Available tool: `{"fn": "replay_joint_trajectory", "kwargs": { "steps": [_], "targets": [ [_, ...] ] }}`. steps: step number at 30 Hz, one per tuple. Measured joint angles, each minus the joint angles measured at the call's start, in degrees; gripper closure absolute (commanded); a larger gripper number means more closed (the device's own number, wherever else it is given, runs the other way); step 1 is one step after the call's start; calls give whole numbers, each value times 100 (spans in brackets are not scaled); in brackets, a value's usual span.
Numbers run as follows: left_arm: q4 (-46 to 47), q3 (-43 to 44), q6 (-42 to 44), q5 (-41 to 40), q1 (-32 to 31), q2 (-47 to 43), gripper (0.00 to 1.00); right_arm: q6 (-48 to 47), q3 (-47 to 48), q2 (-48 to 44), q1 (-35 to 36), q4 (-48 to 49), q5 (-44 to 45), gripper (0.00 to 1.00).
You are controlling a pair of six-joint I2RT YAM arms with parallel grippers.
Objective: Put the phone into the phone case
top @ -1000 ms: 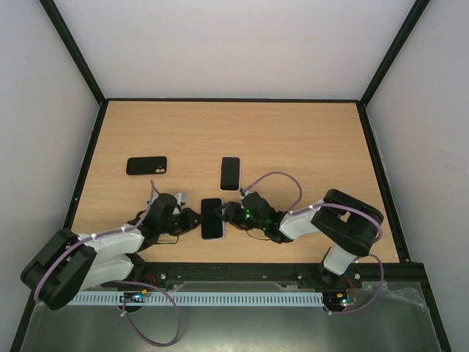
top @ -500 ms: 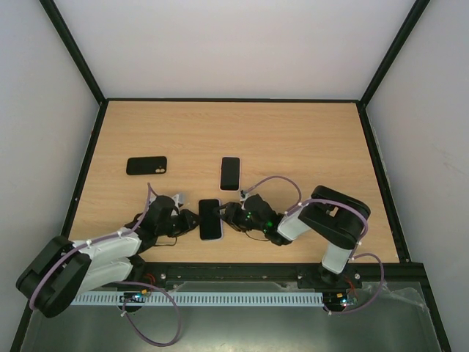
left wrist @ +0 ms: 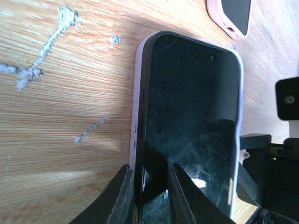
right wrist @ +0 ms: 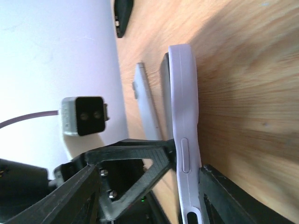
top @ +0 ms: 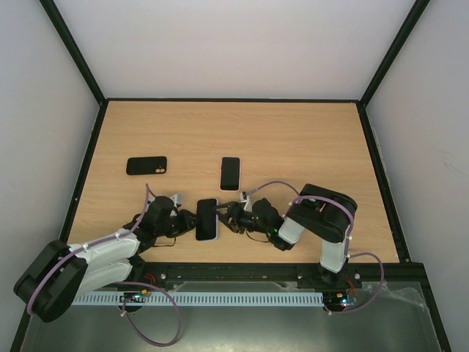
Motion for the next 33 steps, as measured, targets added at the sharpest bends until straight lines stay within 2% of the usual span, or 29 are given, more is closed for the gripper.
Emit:
{"fn": "replay_joint_trajectory", "kwargs": {
  "steps": [5, 9, 20, 25, 30, 33],
  "targets": [
    [-17, 0, -11, -31, 2, -61, 79, 146, -55, 17, 0, 468, -140, 43],
    [-17, 0, -11, -42, 2, -66, 79, -13, 20, 11, 2, 229, -221, 45],
    [-11, 0, -26, 39, 0, -55, 79, -350, 146, 160, 9, -219, -321, 82],
    [2, 0, -59, 157, 0, -63, 77, -809, 313, 31, 2, -1060, -229, 86],
    [35, 0, -153, 348, 0, -66, 72, -1547, 566, -496, -15, -2129, 2, 92],
    [22, 2, -236, 485, -2, -127, 60, -1856, 649, -688, -35, -2535, 55, 96]
  ]
}}
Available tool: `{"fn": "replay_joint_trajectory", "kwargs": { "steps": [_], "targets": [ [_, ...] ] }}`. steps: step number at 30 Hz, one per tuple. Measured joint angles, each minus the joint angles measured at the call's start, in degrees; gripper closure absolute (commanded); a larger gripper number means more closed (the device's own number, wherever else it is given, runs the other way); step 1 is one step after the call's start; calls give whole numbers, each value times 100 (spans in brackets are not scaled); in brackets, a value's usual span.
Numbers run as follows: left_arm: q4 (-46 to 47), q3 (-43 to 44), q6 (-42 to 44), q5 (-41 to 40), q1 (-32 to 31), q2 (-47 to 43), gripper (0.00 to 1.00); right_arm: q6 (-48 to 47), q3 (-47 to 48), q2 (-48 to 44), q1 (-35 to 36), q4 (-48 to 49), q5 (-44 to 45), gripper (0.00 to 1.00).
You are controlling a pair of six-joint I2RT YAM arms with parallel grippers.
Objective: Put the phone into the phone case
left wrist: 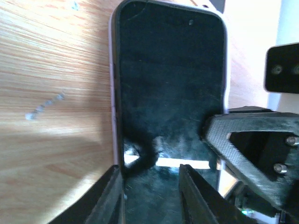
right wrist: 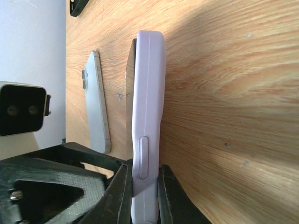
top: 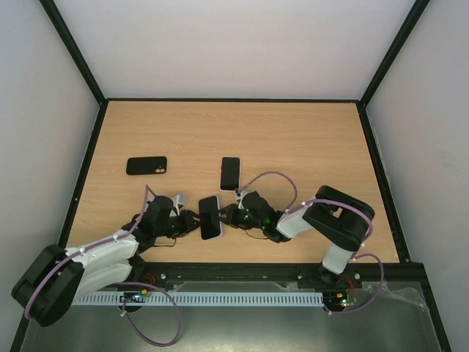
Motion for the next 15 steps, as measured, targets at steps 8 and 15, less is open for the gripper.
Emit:
{"fn": "replay_joint_trajectory", "kwargs": {
  "steps": [8, 15],
  "targets": [
    [-413, 444, -48, 223, 85, -1093, 14, -334, -345, -778, -302, -350, -103, 98],
    [-664, 678, 2, 304, 299, -1705, 4, -407, -723, -2142, -374, -566, -334, 98]
  ]
}}
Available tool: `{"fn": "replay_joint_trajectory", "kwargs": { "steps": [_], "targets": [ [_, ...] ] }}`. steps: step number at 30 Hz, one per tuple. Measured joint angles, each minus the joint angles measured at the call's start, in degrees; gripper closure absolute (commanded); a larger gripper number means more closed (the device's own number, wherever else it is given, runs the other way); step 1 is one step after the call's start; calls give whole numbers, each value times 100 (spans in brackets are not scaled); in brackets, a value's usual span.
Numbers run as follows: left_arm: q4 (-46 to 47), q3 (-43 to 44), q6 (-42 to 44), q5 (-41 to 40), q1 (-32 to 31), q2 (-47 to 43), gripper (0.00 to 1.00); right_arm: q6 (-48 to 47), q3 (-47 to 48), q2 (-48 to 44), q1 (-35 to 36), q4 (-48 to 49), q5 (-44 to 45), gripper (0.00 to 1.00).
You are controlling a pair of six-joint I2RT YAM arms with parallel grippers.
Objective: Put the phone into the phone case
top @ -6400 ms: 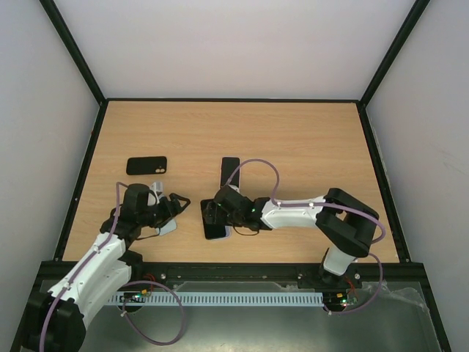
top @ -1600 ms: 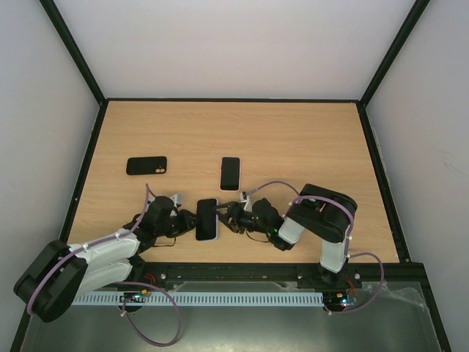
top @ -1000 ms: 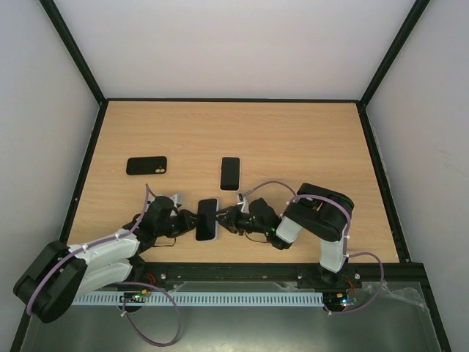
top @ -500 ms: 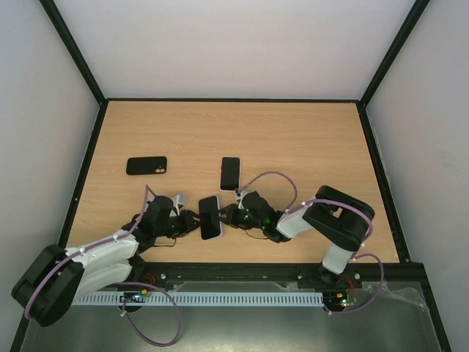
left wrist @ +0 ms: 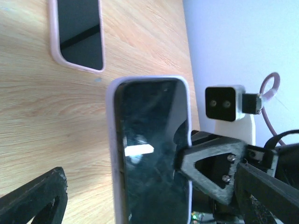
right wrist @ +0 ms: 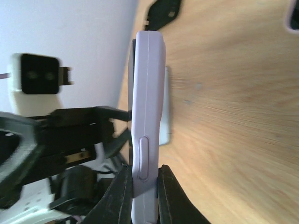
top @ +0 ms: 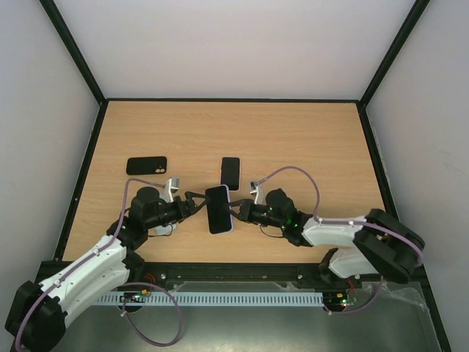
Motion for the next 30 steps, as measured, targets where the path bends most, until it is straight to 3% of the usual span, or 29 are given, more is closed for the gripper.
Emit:
{"fn": "replay_joint_trajectory", "kwargs": {
  "steps": [8, 13, 19, 30],
  "targets": [
    [105, 485, 282, 708, 26, -37, 5, 109, -144, -903, 0, 437, -570, 98],
    [1143, 343, -59, 1281, 26, -214, 10, 450, -688, -1051, 0, 1508, -1038, 98],
    [2306, -70, -763, 1661, 26, -459, 25, 968, -911, -1069, 0, 2468, -1357, 98],
    [3016, -136, -1283, 1740, 26, -726, 55, 1340, -911, -1139, 109, 3126, -1502, 98]
  ]
}}
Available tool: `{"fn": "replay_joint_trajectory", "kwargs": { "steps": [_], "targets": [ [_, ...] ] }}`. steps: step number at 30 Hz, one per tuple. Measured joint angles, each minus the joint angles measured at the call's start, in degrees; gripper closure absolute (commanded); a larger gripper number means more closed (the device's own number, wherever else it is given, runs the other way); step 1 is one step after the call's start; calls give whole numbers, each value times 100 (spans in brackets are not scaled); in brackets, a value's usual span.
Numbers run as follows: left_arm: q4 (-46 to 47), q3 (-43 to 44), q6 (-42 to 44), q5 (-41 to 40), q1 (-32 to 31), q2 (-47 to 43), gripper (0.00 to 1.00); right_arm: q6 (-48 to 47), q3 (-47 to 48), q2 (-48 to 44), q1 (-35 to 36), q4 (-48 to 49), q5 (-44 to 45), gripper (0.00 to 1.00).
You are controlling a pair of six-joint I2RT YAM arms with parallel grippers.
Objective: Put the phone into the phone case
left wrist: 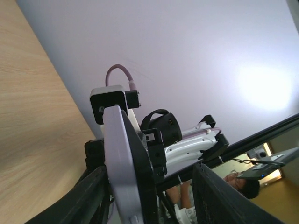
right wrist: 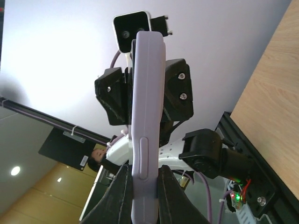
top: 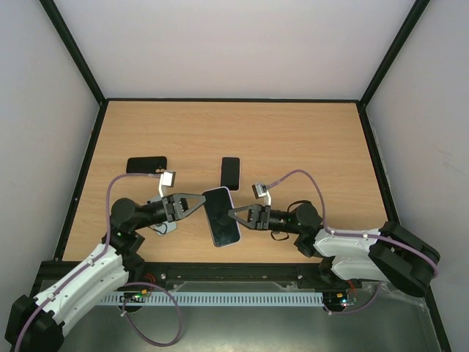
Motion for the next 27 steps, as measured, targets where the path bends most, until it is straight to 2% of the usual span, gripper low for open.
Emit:
{"fn": "replay_joint_trajectory", "kwargs": {
  "steps": [10, 14, 18, 22, 25, 27],
  "targets": [
    [575, -302, -350, -70, -28, -66, 82, 221, 2, 256, 269, 501, 0, 97],
    [610, -343, -490, -136, -37, -68, 97, 214, 2, 391, 282, 651, 52, 92],
    [361, -282, -356, -223, -37, -61, 98, 199, 0, 431, 284, 662, 131, 90],
    [-267, 4, -17, -267, -39, -61, 98, 153, -2, 413, 284, 546, 269, 85],
    [-732, 164, 275, -286, -39, -55, 98, 48, -2, 280, 284, 216, 372, 86],
    [-1025, 264, 472, -323, -39, -33, 98, -24, -2, 170, 284, -24, 446, 91]
  ]
}}
